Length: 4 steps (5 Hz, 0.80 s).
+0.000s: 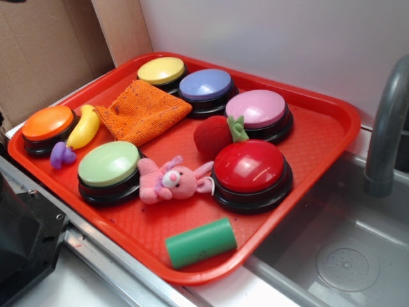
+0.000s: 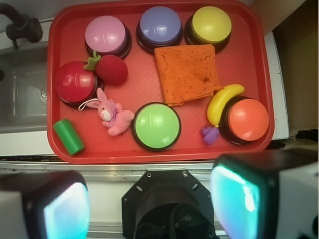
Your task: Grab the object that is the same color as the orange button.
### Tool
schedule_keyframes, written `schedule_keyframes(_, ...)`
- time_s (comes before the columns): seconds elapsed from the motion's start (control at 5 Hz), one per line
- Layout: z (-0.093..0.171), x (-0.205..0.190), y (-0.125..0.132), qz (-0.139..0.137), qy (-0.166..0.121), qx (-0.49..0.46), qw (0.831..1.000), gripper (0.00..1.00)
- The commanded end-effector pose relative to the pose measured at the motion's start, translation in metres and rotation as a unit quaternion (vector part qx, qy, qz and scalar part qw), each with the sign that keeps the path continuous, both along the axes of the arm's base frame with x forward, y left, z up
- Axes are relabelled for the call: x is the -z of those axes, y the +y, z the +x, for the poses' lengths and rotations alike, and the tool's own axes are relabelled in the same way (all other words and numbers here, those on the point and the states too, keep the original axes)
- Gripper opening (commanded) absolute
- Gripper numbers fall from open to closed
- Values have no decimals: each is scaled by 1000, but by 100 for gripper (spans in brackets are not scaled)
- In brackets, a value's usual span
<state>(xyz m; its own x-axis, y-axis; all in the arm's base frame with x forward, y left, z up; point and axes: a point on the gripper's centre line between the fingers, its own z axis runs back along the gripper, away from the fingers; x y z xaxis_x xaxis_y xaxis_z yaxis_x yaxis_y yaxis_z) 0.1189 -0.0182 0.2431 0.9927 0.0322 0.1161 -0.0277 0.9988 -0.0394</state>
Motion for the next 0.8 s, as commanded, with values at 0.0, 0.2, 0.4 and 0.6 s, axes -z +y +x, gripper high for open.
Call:
schedule_keyframes(0.0,0,0,0,0,0,0,1000,100)
schedule_keyframes(0.2,19,16,2,19,-28,5,999,100)
schedule_keyframes(0.4,40,35,7,44,-50,15,998,100)
schedule_keyframes(0.6,62,63,20,66,-73,6,995,100)
